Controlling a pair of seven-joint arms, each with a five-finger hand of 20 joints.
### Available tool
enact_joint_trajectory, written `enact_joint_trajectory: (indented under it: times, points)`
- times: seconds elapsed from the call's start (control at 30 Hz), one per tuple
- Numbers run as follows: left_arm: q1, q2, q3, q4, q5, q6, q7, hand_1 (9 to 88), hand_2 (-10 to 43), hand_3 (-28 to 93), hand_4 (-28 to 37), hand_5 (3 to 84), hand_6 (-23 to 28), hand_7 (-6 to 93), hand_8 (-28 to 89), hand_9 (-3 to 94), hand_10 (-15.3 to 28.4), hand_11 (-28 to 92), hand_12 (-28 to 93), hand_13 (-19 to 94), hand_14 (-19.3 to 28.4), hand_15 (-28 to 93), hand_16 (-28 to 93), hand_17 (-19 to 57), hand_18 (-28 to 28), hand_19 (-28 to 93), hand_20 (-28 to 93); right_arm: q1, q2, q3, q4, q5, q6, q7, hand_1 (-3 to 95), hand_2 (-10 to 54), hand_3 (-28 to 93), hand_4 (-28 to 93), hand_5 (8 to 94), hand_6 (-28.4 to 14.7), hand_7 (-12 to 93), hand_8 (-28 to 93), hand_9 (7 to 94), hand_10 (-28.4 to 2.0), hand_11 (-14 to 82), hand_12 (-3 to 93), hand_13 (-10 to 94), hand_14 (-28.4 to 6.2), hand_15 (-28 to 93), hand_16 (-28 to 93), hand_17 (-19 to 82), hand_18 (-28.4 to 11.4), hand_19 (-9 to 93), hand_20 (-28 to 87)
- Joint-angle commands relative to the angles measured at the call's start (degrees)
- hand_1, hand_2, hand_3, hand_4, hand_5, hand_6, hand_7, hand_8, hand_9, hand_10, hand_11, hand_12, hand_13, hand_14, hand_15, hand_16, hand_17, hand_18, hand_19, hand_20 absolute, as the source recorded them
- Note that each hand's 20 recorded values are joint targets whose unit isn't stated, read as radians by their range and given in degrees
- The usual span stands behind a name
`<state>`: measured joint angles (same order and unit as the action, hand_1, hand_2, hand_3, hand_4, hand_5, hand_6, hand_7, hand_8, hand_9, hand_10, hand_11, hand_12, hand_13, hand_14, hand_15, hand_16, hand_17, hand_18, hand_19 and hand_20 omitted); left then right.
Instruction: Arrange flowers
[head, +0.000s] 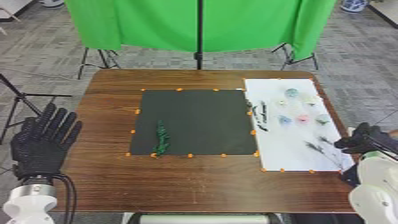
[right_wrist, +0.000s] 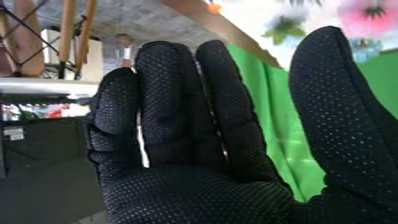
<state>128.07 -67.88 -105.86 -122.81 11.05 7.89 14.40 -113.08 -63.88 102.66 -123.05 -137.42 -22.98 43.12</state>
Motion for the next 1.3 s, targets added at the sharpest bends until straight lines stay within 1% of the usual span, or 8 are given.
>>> enact_joint_trajectory:
  times: [0.03, 0.17, 0.37, 0.47, 0.57, 0.73, 1.1, 1.3]
  points:
    - [1.1, -0.69, 0.2, -0.15, -0.04, 0.42, -1.43, 30.2, 17.9, 71, -25.7, 44.8, 7.4, 10.8, -8, 38.5, 14.0, 16, 12, 29, 15.0, 35, -3, -3.9, 15.4, 37, 21, -0.7, -1.2, -0.5, 2.1, 0.8, -2.7, 1.5, 43.1, -9.5, 76, -28, 64.7, -5.5, 20, -9, 61.6, -18.6, 30.9, 26.4, 53, -18.0, 66, 31, 30, -25.4, 85, 45]
    - [1.4, -0.95, -0.02, -0.28, 0.15, 0.4, -1.37, 30.1, 17.9, 71, -25.5, 44.8, 7.4, 10.6, -8, 38.5, 14.0, 16, 12, 30, 15.0, 36, -3, -4.0, 15.6, 38, 22, -0.3, -1.8, -1.0, 3.6, 0.5, -1.9, 2.1, 45.2, -9.5, 75, -28, 66.5, -4.2, 21, -9, 62.2, -17.9, 34.0, 27.6, 53, -17.7, 66, 32, 31, -25.0, 85, 44]
    - [1.2, -1.4, -0.11, -0.5, -0.11, 0.95, -3.7, 29.9, 18.0, 71, -25.5, 44.8, 7.5, 10.5, -8, 38.5, 14.0, 16, 12, 30, 15.0, 36, -4, -3.8, 15.5, 37, 22, -0.3, -2.3, -2.6, 4.6, -0.3, 1.3, 2.1, 48.2, -9.5, 74, -28, 70.5, -2.8, 23, -4, 65.8, -16.9, 37.7, 30.5, 55, -17.3, 68, 34, 32, -24.8, 86, 43]
    - [1.0, -1.66, -0.1, -0.36, -0.11, 1.04, -4.22, 29.6, 18.0, 71, -25.5, 44.8, 7.6, 10.4, -8, 38.5, 14.2, 16, 12, 29, 15.3, 36, -4, -3.9, 15.4, 36, 21, -0.2, -2.4, -3.3, 5.0, -0.7, 2.4, 1.8, 57.7, -9.5, 62, -28, 74.0, -2.6, 24, 7, 71.8, -14.8, 28.3, 42.3, 58, -16.1, 67, 35, 32, -24.3, 86, 42]
    - [1.1, -1.66, -0.07, -0.29, -0.14, 0.88, -4.47, 29.6, 18.0, 71, -25.3, 44.7, 7.7, 10.3, -8, 38.4, 14.2, 16, 12, 29, 15.4, 36, -4, -4.0, 15.3, 36, 21, -0.5, -2.2, -3.9, 4.9, -1.6, 5.2, 2.1, 61.3, -9.5, 63, -28, 78.5, -1.7, 25, 10, 80.9, -13.0, 16.2, 49.5, 62, -13.7, 60, 42, 33, -23.7, 86, 41]
    - [1.3, -1.84, -0.34, -0.32, -0.15, 0.47, -4.56, 29.7, 18.1, 71, -25.0, 44.7, 7.7, 10.1, -8, 38.3, 14.2, 16, 12, 29, 15.4, 36, -4, -4.0, 15.2, 35, 20, -0.8, -1.6, -4.0, 3.3, -0.7, 7.5, 3.2, 61.5, -9.5, 68, -28, 81.4, -1.6, 27, 16, 84.8, -12.3, 14.9, 50.5, 66, -11.9, 55, 47, 34, -23.8, 86, 41]
    - [1.7, -2.03, -0.35, -0.3, -0.15, -0.12, -4.84, 29.6, 18.0, 71, -24.9, 44.6, 7.8, 10.0, -8, 38.3, 14.3, 16, 12, 29, 15.4, 36, -4, -4.0, 15.1, 35, 19, 2.6, 1.2, -7.9, -4.5, 7.0, 15.6, 4.7, 59.7, -9.5, 72, -27, 80.8, -1.3, 28, 20, 85.1, -11.4, 18.5, 52.0, 68, -12.6, 59, 48, 37, -25.0, 89, 42]
    - [1.5, -1.36, 0.04, -0.21, -0.58, 0.77, -5.17, 29.3, 17.6, 71, -25.0, 44.5, 7.6, 10.2, -8, 38.1, 14.3, 16, 12, 29, 15.3, 36, -4, -4.0, 15.0, 35, 19, 8.5, 0.8, -16.2, -5.6, 6.9, 16.9, 2.1, 59.2, -9.5, 71, -25, 80.0, -0.6, 31, 19, 89.6, -9.0, 20.9, 49.7, 74, -12.3, 62, 44, 41, -25.2, 93, 42]
